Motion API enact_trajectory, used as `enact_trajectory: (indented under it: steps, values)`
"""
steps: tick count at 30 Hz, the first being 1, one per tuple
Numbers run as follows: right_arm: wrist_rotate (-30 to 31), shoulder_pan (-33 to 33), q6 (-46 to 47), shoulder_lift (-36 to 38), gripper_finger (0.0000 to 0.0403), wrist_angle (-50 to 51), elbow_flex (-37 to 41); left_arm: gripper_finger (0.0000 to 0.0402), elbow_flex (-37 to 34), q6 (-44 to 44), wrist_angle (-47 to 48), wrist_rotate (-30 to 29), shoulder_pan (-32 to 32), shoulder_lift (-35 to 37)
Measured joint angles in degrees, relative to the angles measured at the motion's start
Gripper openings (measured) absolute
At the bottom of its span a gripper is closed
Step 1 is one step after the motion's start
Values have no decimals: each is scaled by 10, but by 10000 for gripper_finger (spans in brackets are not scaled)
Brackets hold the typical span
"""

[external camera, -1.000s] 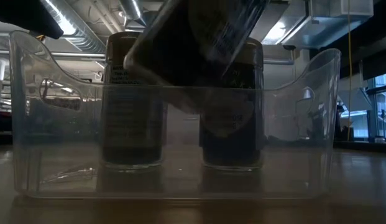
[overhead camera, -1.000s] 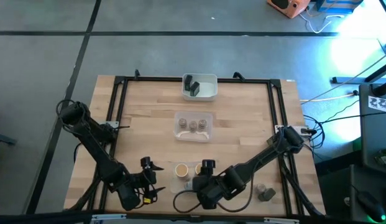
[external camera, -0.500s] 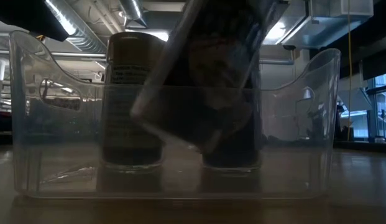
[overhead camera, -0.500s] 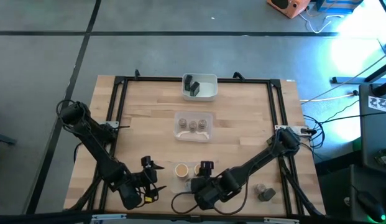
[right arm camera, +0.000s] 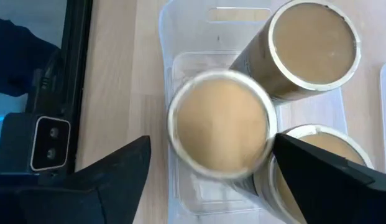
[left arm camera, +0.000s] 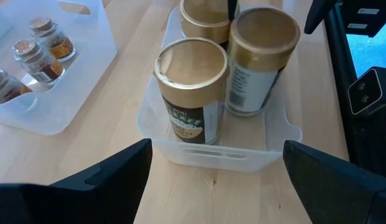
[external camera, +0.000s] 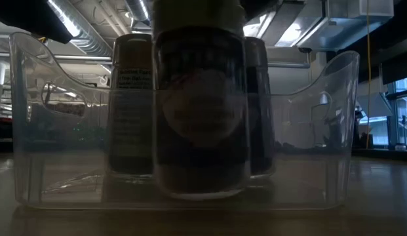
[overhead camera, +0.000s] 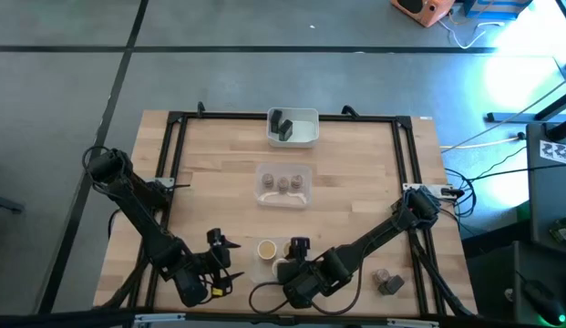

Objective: Sort spices by type
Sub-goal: Put the gold seasoning bottle into the bottom transparent bin, then put the small brown seasoning bottle into the top transparent bin

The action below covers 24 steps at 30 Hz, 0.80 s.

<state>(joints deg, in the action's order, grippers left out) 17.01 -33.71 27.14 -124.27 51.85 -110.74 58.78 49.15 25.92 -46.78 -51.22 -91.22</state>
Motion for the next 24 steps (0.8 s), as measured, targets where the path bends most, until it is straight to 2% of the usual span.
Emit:
enact_trajectory:
  steps: [6,12,17,24]
  values:
    - [1,-1,-4,1,360,18,-9,345,0,0,0,0,0,0]
    - [-1,-24,5,1,364,119,-84,345,0,0,0,0,0,0]
    - [-3,-55,64,2,364,236,-132,345,0,0,0,0,0,0]
    - [-3,-105,205,3,365,378,-131,345,0,2,0,0,0,0]
